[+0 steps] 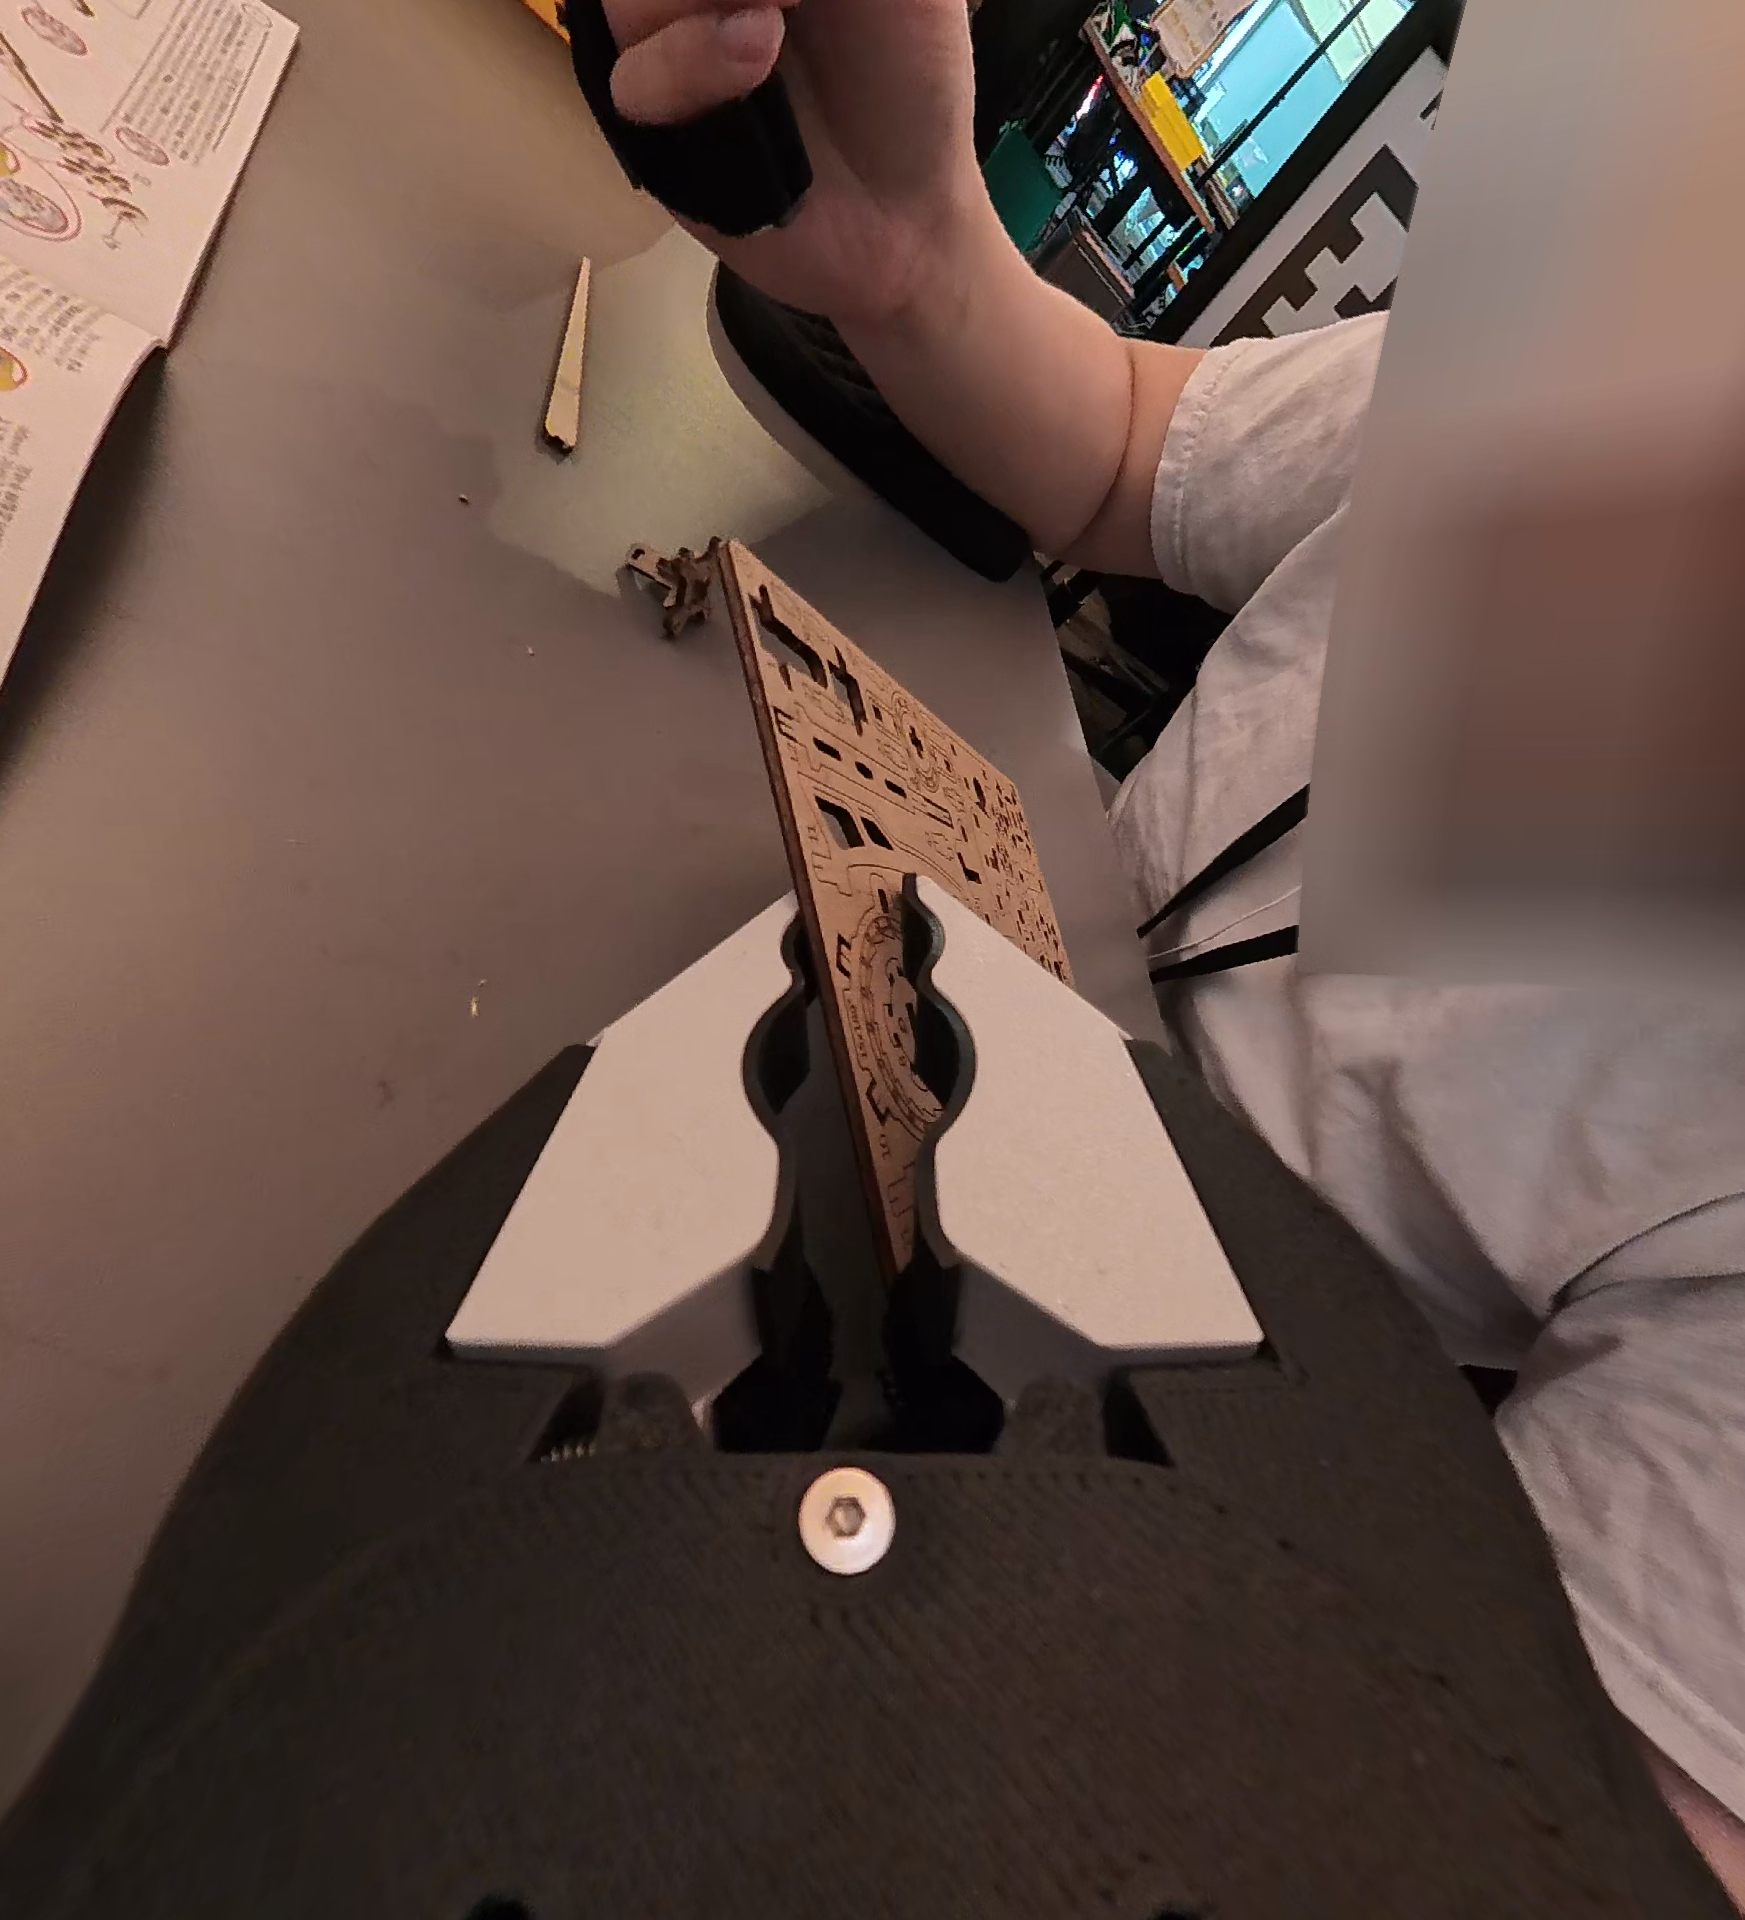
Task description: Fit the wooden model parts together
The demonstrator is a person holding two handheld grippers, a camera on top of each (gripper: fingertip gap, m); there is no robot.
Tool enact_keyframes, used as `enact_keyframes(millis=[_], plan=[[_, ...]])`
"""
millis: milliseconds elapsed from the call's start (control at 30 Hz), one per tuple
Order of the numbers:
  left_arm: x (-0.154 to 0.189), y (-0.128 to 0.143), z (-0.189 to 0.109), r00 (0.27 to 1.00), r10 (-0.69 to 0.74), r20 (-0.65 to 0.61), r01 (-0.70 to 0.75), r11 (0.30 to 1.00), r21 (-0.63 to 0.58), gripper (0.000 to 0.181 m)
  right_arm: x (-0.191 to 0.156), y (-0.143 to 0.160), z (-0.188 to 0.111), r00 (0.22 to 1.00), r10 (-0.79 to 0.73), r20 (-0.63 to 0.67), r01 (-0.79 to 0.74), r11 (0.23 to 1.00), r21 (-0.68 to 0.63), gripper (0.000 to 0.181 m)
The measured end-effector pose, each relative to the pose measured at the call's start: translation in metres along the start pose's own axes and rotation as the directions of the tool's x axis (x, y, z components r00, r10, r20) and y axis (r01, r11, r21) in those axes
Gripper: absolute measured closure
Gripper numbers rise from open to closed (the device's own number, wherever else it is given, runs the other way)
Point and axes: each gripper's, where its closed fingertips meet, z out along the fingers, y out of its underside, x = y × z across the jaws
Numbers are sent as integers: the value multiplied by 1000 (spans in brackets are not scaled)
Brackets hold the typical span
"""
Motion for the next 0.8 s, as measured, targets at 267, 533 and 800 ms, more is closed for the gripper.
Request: enact_keyframes(millis=[267, 533, 800], plan=[[4, -2, 0, 1000, 9, -21, -8, 1000, 18, 170, 2, 11, 0, 997, -76, -15, 76, 996, -42, 159], [3, -4, -3, 1000, 7, -9, -7, 1000, 30, 171, 2, 8, 1, 991, -130, -17, 129, 990, -54, 160], [-2, -3, -3, 1000, -17, 7, 17, 1000, 27, 170, 3, 14, 4, 986, -166, -24, 163, 983, -86, 160]])
